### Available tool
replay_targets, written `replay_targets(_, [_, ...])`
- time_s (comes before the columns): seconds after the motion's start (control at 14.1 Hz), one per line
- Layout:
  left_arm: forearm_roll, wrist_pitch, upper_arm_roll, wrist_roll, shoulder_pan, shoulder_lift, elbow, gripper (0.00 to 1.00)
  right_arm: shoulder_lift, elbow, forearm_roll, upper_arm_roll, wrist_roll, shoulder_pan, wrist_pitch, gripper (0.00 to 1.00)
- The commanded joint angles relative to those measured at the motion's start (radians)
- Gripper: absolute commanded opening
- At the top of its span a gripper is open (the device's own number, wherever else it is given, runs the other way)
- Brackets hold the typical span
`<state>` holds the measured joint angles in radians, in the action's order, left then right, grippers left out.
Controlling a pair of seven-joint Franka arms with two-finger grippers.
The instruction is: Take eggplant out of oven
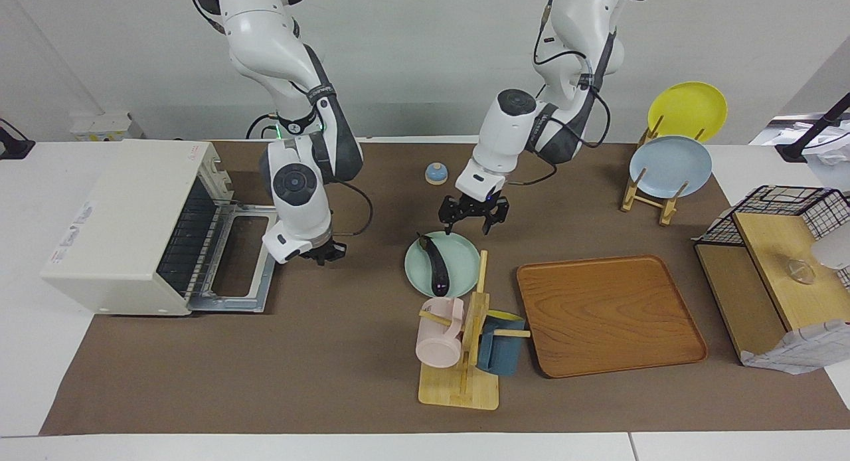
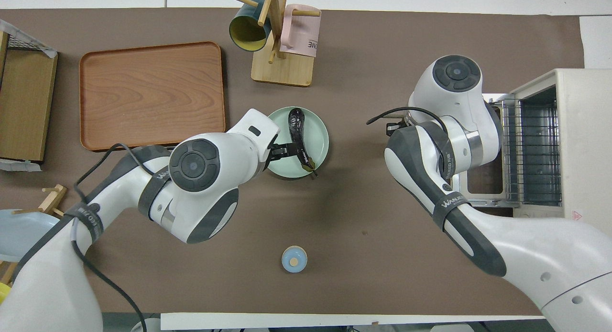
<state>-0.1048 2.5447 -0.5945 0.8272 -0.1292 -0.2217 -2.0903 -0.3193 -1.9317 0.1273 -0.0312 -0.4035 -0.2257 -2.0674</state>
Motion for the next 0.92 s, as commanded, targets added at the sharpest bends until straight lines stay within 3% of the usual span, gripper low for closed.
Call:
replay_targets(0.0, [-0.227, 0.022, -0.004, 0.209, -0.033, -0.209, 0.175, 1.00, 0.037, -0.072, 0.121, -0.016, 0.000, 0.064, -0.028, 0.01])
replay_targets(0.14, [-0.451, 0.013, -0.005, 0.417, -0.052, -0.321, 0.255, 0.88, 0.045, -0.114, 0.133, -0.016, 0.002, 0.085, -0.066, 0.01])
replay_targets(0.21, [-0.501, 0.011, -0.011, 0.456, -0.053, -0.358, 0.278, 0.75, 0.048, -0.131, 0.144, -0.016, 0.002, 0.086, -0.083, 0.01])
replay_targets(0.35, [-0.513, 0.005, -0.018, 0.466, -0.053, -0.367, 0.282, 0.18, 0.048, -0.119, 0.228, -0.016, 0.014, 0.100, -0.068, 0.00])
replay_targets(0.43, [-0.504, -0.027, -0.019, 0.470, -0.056, -0.364, 0.294, 0.03, 0.043, -0.087, 0.292, -0.018, 0.032, 0.106, -0.045, 0.00])
replay_targets(0.57, [-0.492, -0.198, -0.034, 0.469, -0.046, -0.370, 0.412, 0.00, 0.028, 0.006, 0.311, -0.018, 0.089, 0.115, 0.059, 0.00])
replay_targets(0.71, [-0.490, -0.286, -0.033, 0.467, -0.006, -0.360, 0.453, 0.00, 0.017, 0.114, 0.301, -0.018, 0.210, 0.140, 0.166, 0.00])
replay_targets(0.85, [-0.496, -0.348, -0.022, 0.396, 0.069, -0.340, 0.463, 0.00, 0.084, 0.117, 0.270, -0.019, 0.306, 0.218, 0.182, 0.00])
